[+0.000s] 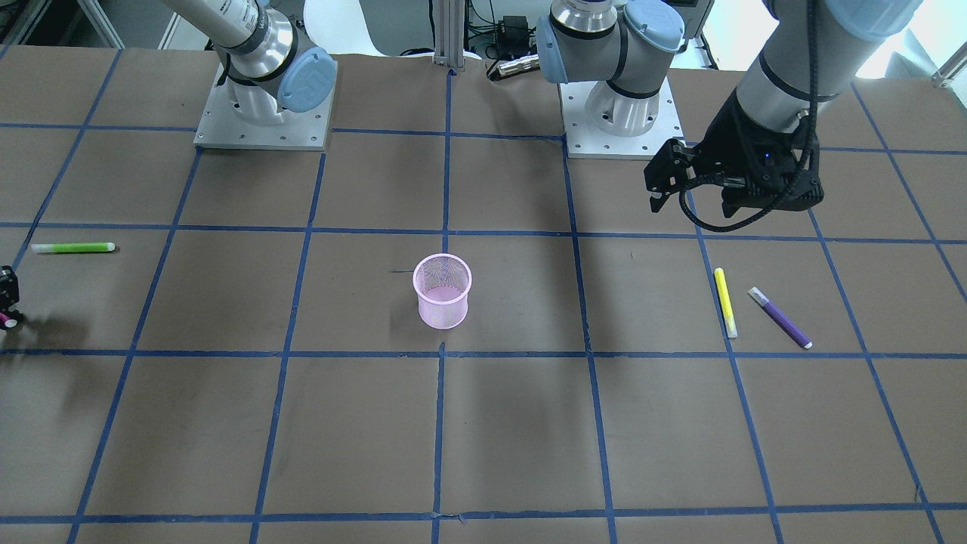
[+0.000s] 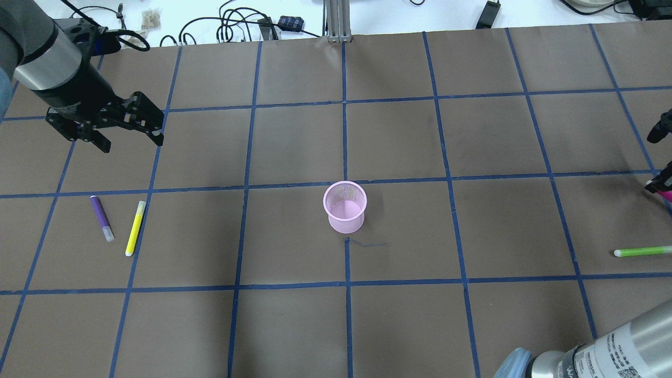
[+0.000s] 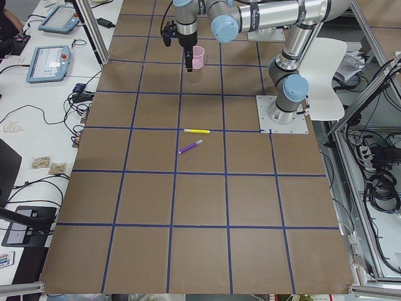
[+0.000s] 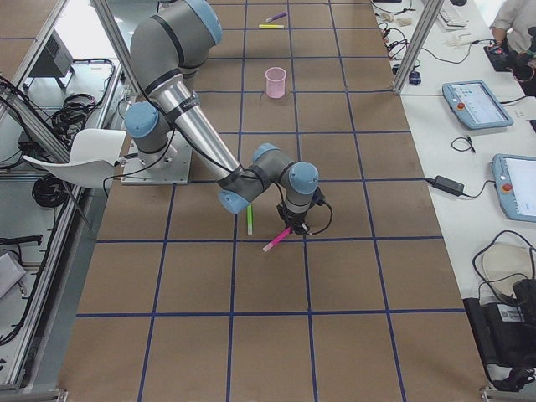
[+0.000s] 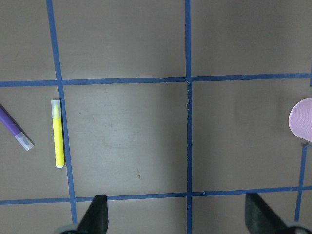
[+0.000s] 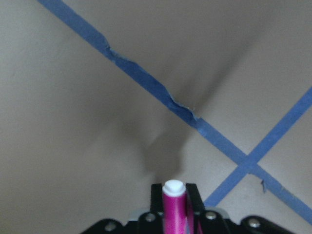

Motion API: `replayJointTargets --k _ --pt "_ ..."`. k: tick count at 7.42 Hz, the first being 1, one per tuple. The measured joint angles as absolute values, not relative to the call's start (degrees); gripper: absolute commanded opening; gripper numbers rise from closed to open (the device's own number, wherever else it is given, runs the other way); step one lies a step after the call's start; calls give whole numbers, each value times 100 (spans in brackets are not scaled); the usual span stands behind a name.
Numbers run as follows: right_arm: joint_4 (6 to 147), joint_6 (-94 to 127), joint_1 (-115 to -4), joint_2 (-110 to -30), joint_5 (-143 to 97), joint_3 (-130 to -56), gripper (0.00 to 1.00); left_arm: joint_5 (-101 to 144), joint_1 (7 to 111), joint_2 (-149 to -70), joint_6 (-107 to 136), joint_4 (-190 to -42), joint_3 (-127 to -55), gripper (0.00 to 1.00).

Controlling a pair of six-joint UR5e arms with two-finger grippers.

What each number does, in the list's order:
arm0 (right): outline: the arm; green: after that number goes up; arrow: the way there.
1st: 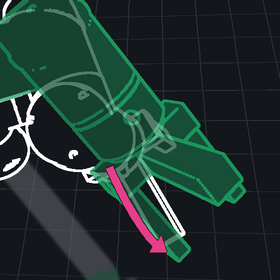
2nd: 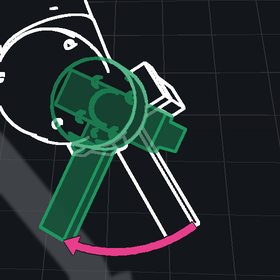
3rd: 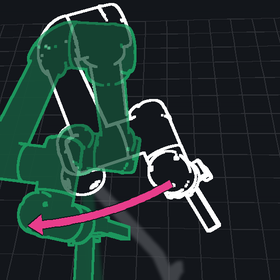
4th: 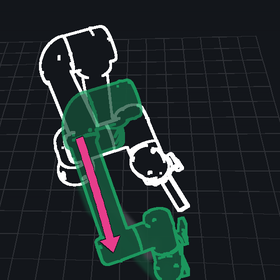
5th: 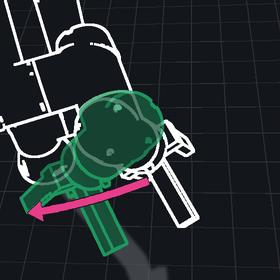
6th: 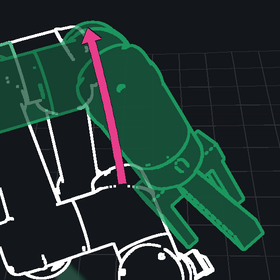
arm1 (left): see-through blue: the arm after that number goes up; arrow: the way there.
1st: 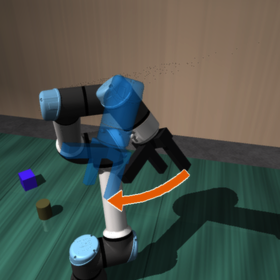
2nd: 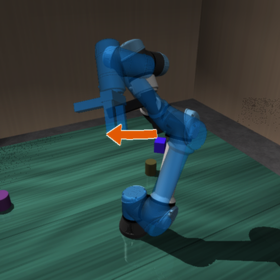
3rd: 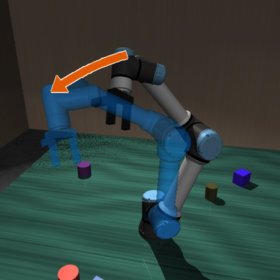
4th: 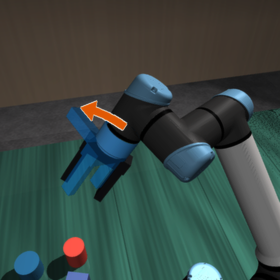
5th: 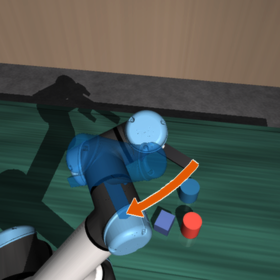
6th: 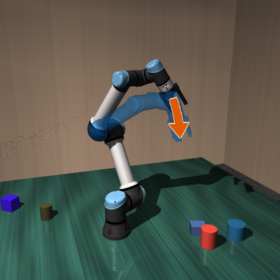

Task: Insert purple and pink pens into pink cup

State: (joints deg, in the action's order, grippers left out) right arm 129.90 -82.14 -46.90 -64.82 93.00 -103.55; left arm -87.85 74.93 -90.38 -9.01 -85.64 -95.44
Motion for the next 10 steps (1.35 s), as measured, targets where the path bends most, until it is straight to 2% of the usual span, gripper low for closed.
replayJointTargets --k 3,6,7,8,10 --pt "12615 -7166 -5468 -7418 9064 -10385 0 -8785 6232 -9584 -924 -7902 -9680 100" --pt "12442 -5051 -6818 -8009 8105 -10413 0 -8797 5547 -10643 -771 -6352 -9990 98" --pt "12480 -4021 -7492 -8087 8121 -10405 0 -8819 5420 -10973 -676 -5964 -10060 88" --pt "12564 -3007 -8180 -8130 8211 -10401 0 -8861 5346 -11247 -598 -5702 -10103 86" --pt "12969 -1300 -9523 -8125 8520 -10417 0 -8904 5303 -11631 -474 -5543 -10186 52"
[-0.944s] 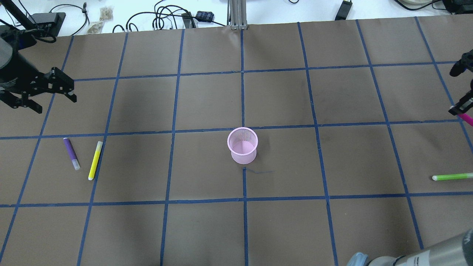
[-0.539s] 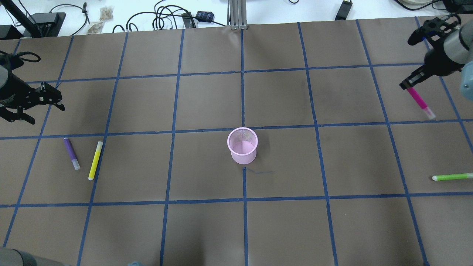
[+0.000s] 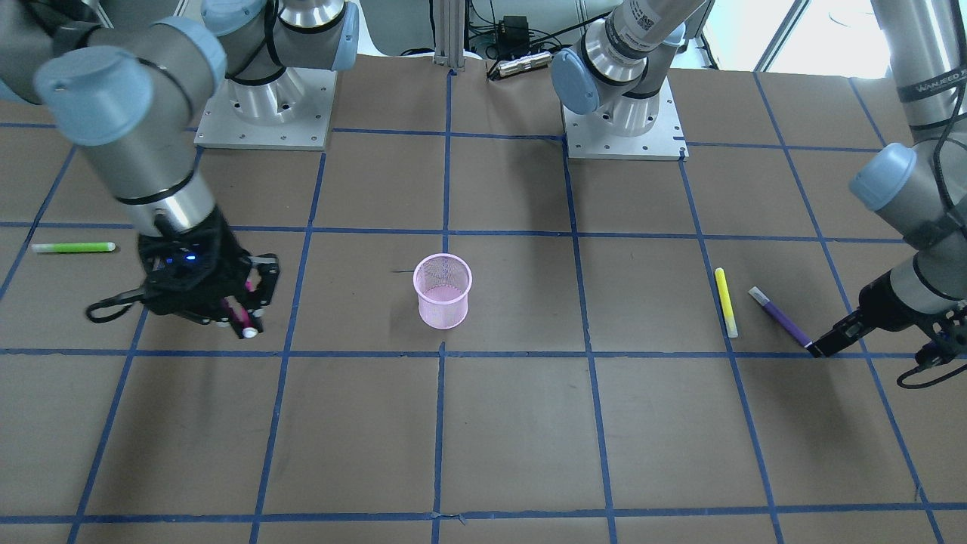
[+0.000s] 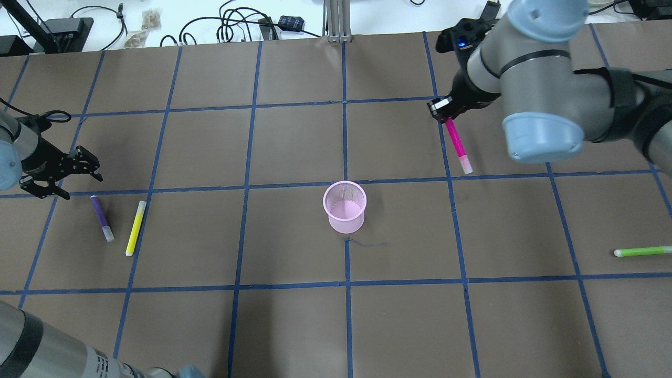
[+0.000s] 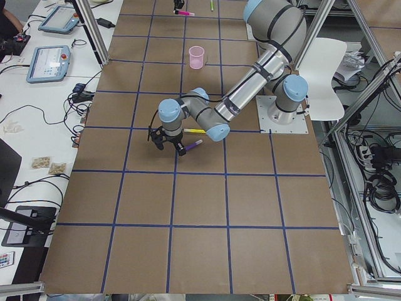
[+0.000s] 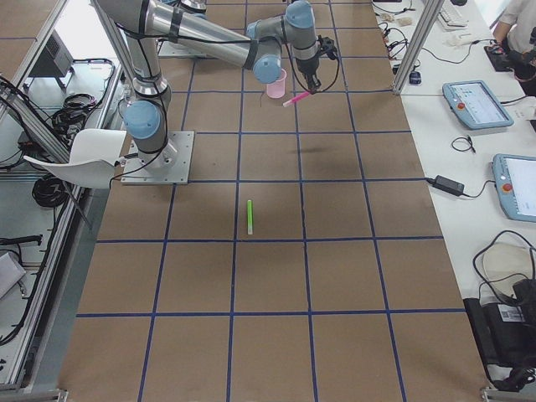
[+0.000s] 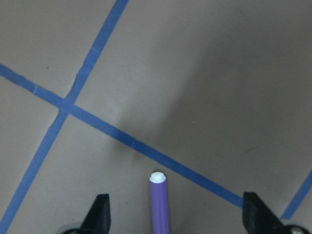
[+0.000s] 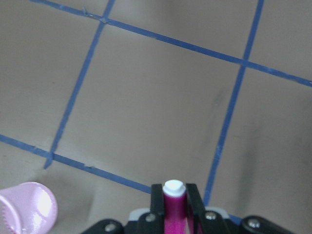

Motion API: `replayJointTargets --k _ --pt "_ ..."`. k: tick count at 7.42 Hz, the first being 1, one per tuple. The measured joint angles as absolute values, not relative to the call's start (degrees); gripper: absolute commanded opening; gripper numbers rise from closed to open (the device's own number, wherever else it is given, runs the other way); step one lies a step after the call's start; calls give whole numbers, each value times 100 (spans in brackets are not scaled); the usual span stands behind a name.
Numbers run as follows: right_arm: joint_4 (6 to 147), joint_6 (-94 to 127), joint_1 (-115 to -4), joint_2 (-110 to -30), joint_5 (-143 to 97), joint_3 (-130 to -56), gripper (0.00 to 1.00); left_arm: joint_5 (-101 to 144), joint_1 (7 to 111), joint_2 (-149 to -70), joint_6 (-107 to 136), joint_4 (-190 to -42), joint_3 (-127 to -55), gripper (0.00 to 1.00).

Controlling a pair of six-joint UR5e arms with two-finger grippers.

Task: Insert purple and pink pens into pink cup

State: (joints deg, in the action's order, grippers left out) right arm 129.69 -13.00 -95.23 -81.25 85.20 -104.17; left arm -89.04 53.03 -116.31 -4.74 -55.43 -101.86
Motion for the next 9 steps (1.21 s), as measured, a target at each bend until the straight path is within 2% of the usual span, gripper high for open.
replayJointTargets --k 1,2,4,7,9 --pt "13172 -752 -10056 -8102 8709 -10423 0 -8907 5297 -11727 -422 -5533 -10203 31" --pt "13451 -245 -10480 -8063 8805 -10439 0 -8902 5294 -11778 -362 -5537 -10212 30" --pt "14142 533 -11089 -7912 8944 -10481 0 -8890 5291 -11846 -326 -5571 -10218 0" --pt "14936 1043 -11357 -7476 9272 -10541 0 -8884 5299 -11883 -252 -5505 -10160 0" --pt "15016 1217 -11388 -7367 9291 -10565 0 -8911 5460 -11608 -240 -5405 -9844 0"
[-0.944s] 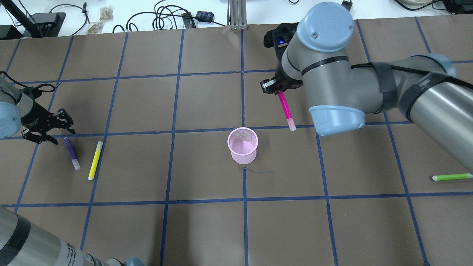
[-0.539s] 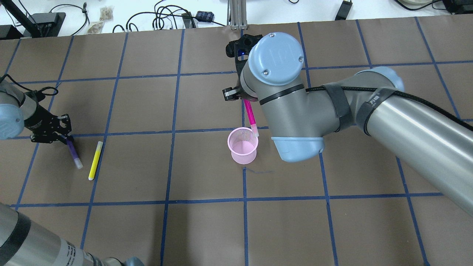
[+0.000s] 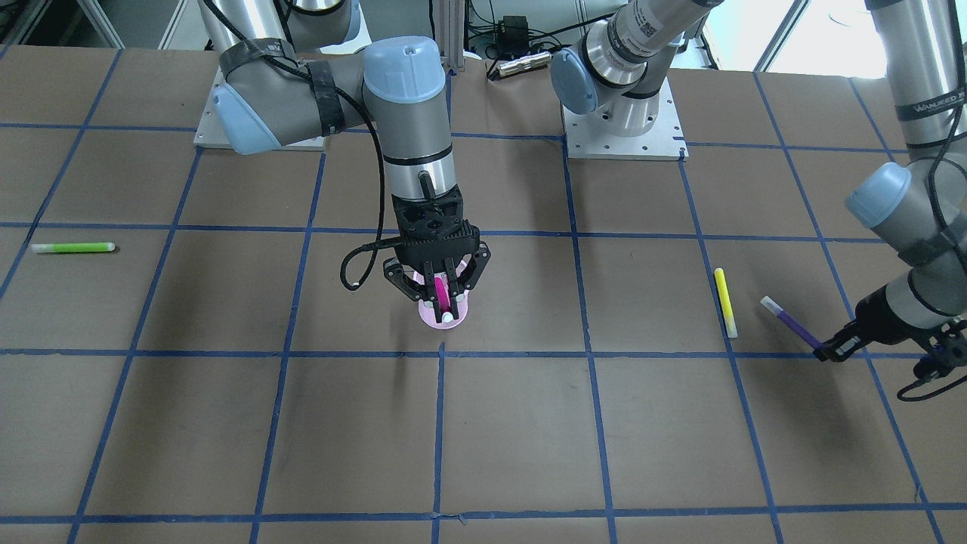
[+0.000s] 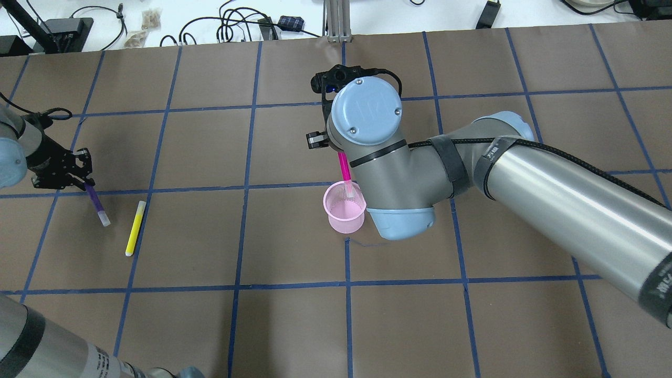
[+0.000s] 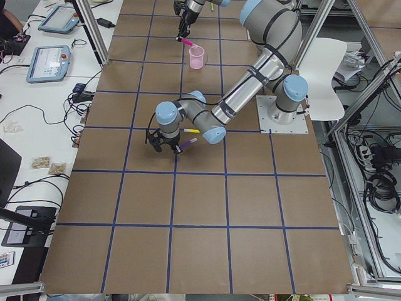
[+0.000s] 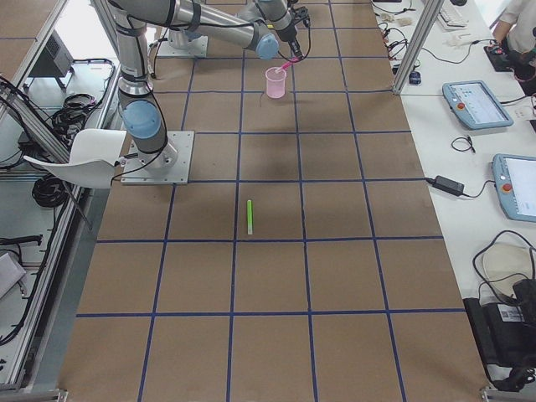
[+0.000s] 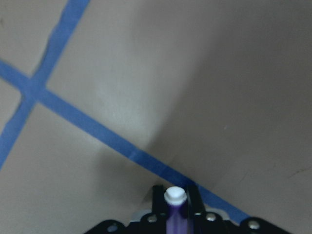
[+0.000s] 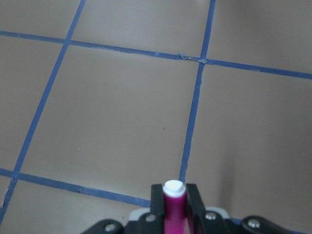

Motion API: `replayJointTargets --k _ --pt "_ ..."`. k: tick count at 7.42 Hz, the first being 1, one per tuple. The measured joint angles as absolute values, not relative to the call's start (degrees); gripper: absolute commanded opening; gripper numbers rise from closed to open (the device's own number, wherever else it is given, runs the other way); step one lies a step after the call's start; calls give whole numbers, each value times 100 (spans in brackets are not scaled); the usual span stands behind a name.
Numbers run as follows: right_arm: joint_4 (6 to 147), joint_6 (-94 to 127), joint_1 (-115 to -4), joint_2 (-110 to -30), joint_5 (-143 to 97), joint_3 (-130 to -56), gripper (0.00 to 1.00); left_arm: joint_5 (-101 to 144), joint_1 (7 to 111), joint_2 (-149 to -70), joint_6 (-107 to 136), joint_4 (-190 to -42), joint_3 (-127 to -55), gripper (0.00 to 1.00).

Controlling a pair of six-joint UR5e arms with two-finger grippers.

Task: Insert purple and pink pens into pink cup

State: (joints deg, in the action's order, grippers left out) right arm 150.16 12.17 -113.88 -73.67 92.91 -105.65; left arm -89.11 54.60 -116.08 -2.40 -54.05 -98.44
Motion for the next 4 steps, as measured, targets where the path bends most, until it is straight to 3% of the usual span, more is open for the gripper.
replayJointTargets --k 2,4 --pt "15022 1476 -11397 -7343 9246 -10709 0 -9078 6082 -11246 -97 -5351 -9381 0" --pt "15043 1539 -11399 -7342 9249 -10913 51 -9455 7063 -10908 472 -5086 -9249 0"
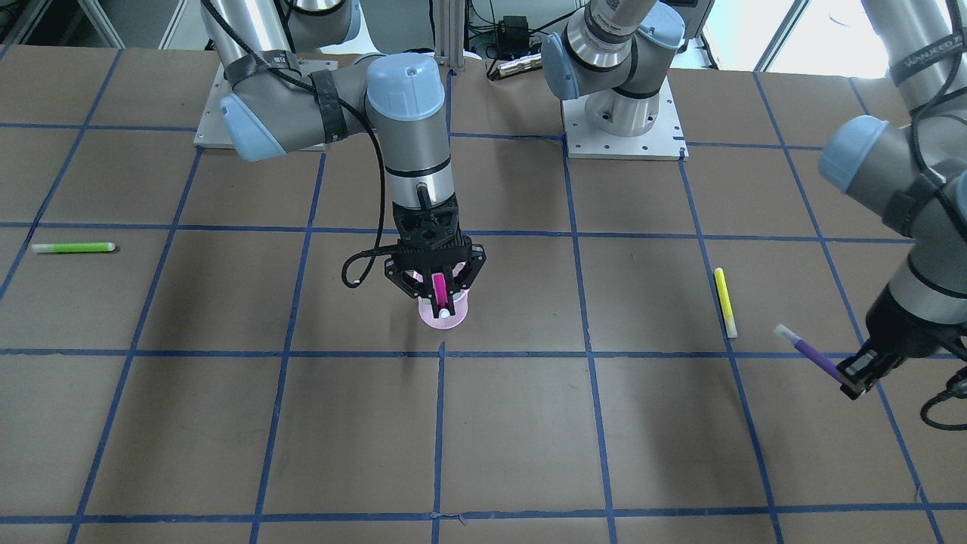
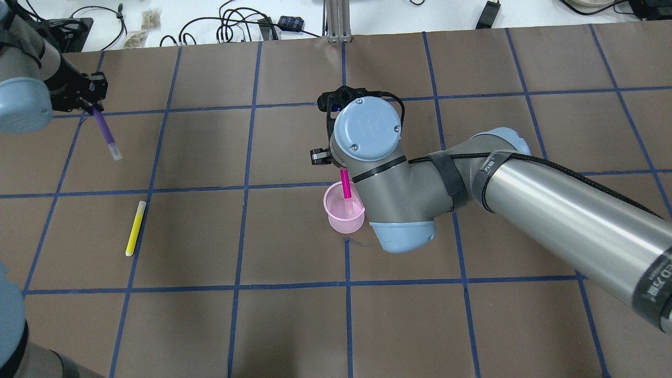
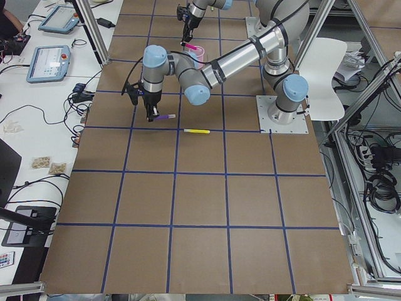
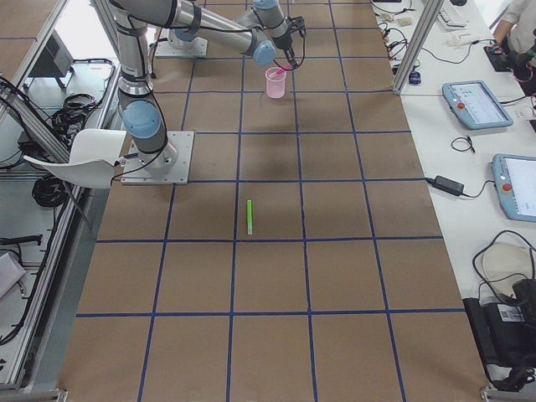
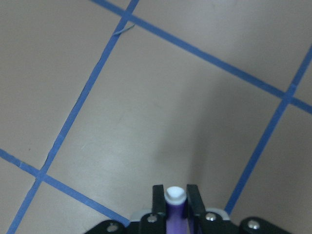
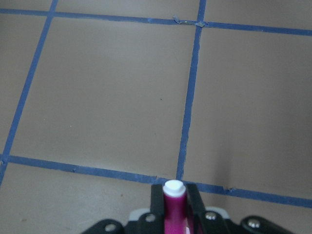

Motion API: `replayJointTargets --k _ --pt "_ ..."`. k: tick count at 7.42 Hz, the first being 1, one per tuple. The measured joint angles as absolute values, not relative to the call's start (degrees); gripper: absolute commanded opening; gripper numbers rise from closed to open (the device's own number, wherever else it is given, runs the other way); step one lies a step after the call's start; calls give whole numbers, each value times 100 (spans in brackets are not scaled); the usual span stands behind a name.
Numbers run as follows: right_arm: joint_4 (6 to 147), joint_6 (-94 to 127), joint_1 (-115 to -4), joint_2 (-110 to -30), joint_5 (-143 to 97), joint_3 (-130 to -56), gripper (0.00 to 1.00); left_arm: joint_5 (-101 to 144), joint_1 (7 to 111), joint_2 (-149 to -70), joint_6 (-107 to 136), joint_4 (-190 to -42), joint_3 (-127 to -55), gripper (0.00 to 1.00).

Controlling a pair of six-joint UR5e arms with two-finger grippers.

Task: Insert purple and pink pens into pink cup

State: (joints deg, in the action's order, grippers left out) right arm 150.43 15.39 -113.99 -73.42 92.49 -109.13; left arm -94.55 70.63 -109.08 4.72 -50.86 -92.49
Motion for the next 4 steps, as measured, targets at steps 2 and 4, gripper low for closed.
replayJointTargets --k 2,4 --pt "15054 1505 -11395 -7340 9291 -10949 94 -9763 8005 -10688 1224 -4733 -9276 0" --pt "15057 1476 -11376 -7365 9306 -10863 100 -9889 8781 -10563 2073 -4517 -9290 0"
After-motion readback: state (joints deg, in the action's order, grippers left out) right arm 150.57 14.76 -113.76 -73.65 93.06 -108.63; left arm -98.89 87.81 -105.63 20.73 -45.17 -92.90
